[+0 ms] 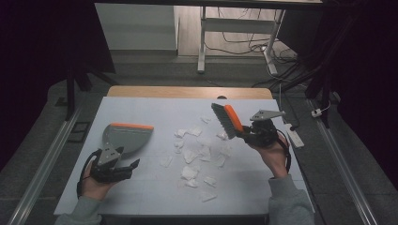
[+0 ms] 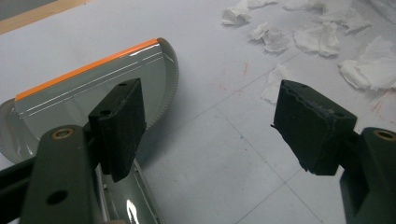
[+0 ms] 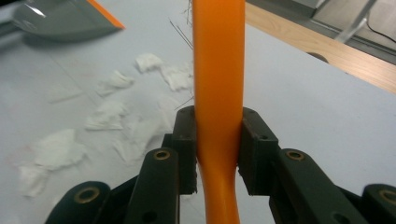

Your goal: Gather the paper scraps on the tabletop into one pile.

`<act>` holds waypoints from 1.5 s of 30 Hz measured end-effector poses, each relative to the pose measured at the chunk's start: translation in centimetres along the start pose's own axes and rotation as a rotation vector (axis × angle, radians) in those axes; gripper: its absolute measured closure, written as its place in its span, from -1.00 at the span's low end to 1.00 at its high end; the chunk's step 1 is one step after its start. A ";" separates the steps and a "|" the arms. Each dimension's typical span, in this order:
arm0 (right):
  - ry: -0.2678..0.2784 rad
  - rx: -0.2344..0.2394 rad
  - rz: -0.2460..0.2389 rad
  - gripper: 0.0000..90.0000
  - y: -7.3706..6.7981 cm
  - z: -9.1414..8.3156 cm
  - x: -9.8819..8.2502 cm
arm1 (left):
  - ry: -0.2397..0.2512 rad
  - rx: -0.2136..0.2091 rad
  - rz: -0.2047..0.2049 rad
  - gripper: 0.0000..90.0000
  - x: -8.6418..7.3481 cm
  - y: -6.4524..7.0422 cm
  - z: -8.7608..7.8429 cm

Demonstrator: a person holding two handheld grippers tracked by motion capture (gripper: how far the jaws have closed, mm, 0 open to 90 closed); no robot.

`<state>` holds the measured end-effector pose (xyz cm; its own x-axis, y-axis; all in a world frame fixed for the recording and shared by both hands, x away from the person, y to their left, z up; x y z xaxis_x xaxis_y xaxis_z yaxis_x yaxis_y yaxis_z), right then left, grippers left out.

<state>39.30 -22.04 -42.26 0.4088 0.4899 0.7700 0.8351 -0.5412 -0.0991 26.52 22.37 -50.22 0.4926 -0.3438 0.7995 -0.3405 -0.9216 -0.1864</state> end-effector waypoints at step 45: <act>-0.745 -0.064 -0.285 0.58 5.6 15.2 7.3 | 0.001 -0.039 0.018 -0.43 -0.3 -0.3 0.7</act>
<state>52.61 -11.10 -46.77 0.3403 0.9307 0.1340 0.9309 -0.3535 0.0917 27.01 22.67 -50.75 0.4857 -0.3598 0.7966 -0.3801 -0.9076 -0.1782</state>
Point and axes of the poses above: each handheld gripper's, and its own axes: z roughly forward along the jaws, x roughly out of its top, y roughly to its right, the point moved 2 cm from there along z, roughly forward along the jaws, and after that the axes turned 13 degrees about x, right-handed, at the moved point
